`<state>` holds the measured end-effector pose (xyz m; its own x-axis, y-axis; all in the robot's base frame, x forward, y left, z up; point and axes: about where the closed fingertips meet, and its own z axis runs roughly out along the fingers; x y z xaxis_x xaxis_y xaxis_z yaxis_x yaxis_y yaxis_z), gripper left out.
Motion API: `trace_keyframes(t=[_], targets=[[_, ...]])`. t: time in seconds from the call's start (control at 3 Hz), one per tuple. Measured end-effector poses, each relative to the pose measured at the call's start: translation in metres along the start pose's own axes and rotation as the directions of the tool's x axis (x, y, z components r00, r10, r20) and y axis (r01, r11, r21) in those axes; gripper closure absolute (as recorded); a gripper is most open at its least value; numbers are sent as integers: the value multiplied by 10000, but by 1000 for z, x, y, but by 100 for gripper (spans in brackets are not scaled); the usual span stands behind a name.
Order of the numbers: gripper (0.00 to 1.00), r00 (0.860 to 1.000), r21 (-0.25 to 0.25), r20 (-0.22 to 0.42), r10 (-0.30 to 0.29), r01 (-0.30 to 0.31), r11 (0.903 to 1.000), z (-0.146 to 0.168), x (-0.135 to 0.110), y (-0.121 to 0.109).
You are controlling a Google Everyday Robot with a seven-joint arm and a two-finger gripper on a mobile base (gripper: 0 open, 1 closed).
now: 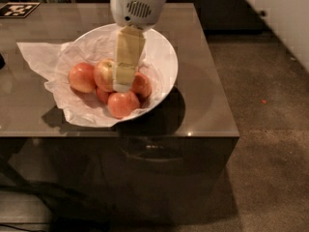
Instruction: Pick apple from white bowl
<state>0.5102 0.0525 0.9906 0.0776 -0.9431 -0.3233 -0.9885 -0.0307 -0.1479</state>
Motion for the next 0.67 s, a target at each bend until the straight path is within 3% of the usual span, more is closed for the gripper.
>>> trace_keyframes(t=[0.67], targets=[[0,9996,243,2,-266,266,9994,14,-8,-7]])
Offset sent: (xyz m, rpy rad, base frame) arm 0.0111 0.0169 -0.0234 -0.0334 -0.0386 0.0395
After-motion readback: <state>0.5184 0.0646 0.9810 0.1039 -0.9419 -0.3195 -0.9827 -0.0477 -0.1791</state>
